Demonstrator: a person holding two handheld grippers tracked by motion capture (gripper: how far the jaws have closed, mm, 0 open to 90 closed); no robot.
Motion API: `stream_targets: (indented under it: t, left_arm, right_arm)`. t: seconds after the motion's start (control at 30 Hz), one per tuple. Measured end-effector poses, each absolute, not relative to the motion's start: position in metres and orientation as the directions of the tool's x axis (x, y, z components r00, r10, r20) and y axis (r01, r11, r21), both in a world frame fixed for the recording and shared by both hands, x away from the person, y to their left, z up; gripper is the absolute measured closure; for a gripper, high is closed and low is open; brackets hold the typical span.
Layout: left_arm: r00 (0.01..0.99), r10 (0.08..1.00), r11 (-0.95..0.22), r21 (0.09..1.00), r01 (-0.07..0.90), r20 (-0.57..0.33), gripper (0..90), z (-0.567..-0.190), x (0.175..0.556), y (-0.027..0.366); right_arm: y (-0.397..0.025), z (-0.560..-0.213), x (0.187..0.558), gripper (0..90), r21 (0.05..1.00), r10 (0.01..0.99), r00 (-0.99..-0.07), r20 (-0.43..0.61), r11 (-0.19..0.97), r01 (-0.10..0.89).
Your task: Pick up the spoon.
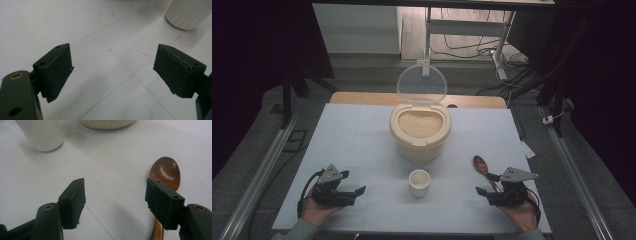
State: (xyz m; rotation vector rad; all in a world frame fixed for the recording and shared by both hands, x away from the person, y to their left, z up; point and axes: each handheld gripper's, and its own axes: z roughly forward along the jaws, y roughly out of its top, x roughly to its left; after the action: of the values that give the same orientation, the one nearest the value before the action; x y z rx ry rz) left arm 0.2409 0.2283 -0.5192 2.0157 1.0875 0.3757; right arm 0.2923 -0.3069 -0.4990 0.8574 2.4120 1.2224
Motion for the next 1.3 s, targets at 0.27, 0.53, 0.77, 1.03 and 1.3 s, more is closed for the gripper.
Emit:
stream_targets:
  t: [0.27,0.53,0.77,1.03,1.3]
  left_arm:
    - [0.588,0.802,-0.315,0.761,0.567,-0.107,14.8,-0.520,0.242,0.228]
    - [0.587,0.803,-0.320,0.759,0.568,-0.101,14.7,-0.521,0.242,0.228]
    - [0.586,0.805,-0.327,0.755,0.569,-0.093,14.6,-0.520,0.242,0.227]
    - [0.598,0.797,-0.344,0.752,0.563,-0.083,14.6,-0.519,0.241,0.224]
    - [0.603,0.794,-0.351,0.750,0.560,-0.079,14.6,-0.519,0.243,0.223]
  right_arm:
    - [-0.307,-0.496,0.292,33.4,0.801,0.644,-0.765,-0.005,0.461,0.383]
    - [-0.305,-0.492,0.291,33.9,0.797,0.653,-0.757,-0.004,0.459,0.392]
    - [-0.303,-0.473,0.292,34.3,0.783,0.689,-0.725,-0.017,0.460,0.418]
    - [-0.296,-0.454,0.297,34.7,0.696,0.738,-0.674,-0.039,0.504,0.511]
    - [-0.293,-0.436,0.316,35.7,0.592,0.789,-0.614,-0.038,0.513,0.622]
